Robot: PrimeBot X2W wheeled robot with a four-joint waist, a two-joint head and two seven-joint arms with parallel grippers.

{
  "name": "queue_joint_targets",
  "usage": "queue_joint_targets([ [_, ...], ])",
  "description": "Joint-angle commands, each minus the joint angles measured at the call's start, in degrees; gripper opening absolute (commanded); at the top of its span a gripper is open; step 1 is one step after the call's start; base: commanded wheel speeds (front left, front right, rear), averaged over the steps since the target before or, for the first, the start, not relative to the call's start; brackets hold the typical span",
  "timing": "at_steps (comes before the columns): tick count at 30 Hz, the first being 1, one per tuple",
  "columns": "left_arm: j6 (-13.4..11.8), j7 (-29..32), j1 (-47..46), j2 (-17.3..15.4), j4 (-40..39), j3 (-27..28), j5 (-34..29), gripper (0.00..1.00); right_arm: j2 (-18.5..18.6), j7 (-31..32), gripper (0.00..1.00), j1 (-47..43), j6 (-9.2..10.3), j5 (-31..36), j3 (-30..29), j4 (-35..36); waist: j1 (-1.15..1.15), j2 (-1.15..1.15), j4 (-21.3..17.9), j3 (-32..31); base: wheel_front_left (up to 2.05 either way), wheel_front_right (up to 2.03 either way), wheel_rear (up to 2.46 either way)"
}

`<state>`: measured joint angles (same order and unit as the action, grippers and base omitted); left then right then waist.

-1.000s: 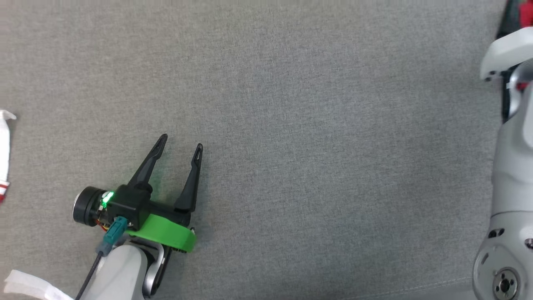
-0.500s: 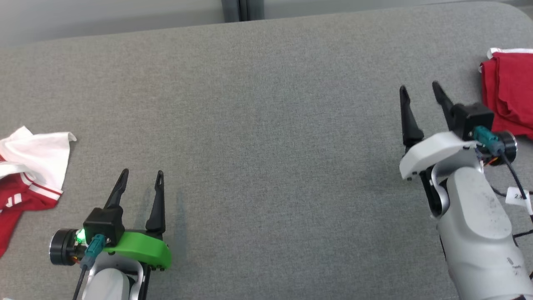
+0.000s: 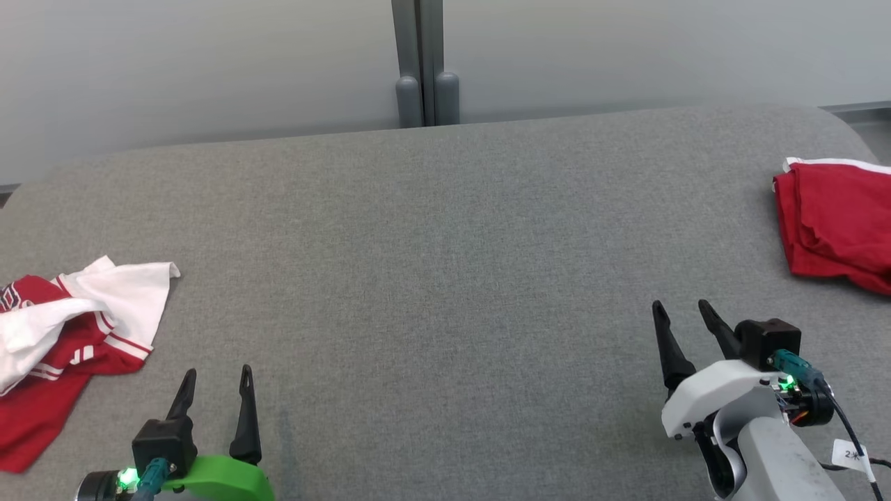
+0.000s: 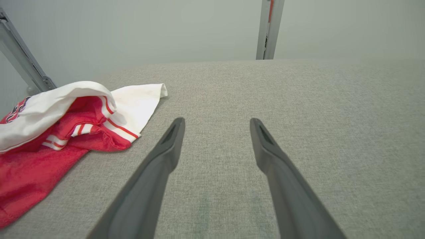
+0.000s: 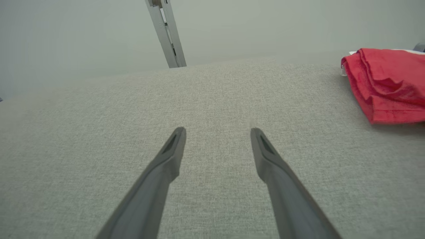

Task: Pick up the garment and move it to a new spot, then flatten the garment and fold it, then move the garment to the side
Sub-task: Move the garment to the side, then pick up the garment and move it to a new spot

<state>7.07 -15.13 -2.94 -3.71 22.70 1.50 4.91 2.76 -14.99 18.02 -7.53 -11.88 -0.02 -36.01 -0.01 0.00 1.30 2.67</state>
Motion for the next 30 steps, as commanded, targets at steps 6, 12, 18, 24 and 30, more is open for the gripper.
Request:
queue_joint_targets([
  [6, -0.1, 0.0, 2.3, 0.5, -1.4, 0.8, 0.3, 1.0, 0.3, -0.3, 1.0, -3.3, 0.09, -0.3, -0.2, 2.0, 0.01, 0.0, -0.2, -2.1, 0.0, 0.0, 0.0],
  [12, 0.0, 0.0, 2.5, 0.7, -2.0, 1.2, 0.6, 1.0, 0.3, -0.3, 1.0, -3.7, 0.09, 0.6, 0.2, 2.4, 0.01, 0.0, 0.4, -1.9, 0.0, 0.0, 0.0],
  [18, -0.1, 0.0, 1.6, 0.7, -1.0, 1.4, 2.5, 1.0, 0.3, -0.3, 1.0, -3.8, 0.09, -0.3, 1.3, 2.9, 0.01, 0.0, 4.0, -1.1, 0.0, 0.0, 0.0],
  [24, -0.5, 0.0, 1.9, 0.7, 0.6, 2.9, 3.2, 1.0, 0.3, -0.3, 1.0, -4.2, 0.09, -1.2, 1.6, 3.9, 0.01, 0.0, 11.4, -0.9, 0.0, 0.0, 0.0],
  [30, -0.4, 0.0, 2.5, 0.6, 2.1, 6.0, 2.1, 1.0, 0.3, -0.3, 1.0, -3.9, 0.09, -2.6, 2.7, 3.9, 0.01, 0.0, 19.1, -0.9, 0.0, 0.0, 0.0],
])
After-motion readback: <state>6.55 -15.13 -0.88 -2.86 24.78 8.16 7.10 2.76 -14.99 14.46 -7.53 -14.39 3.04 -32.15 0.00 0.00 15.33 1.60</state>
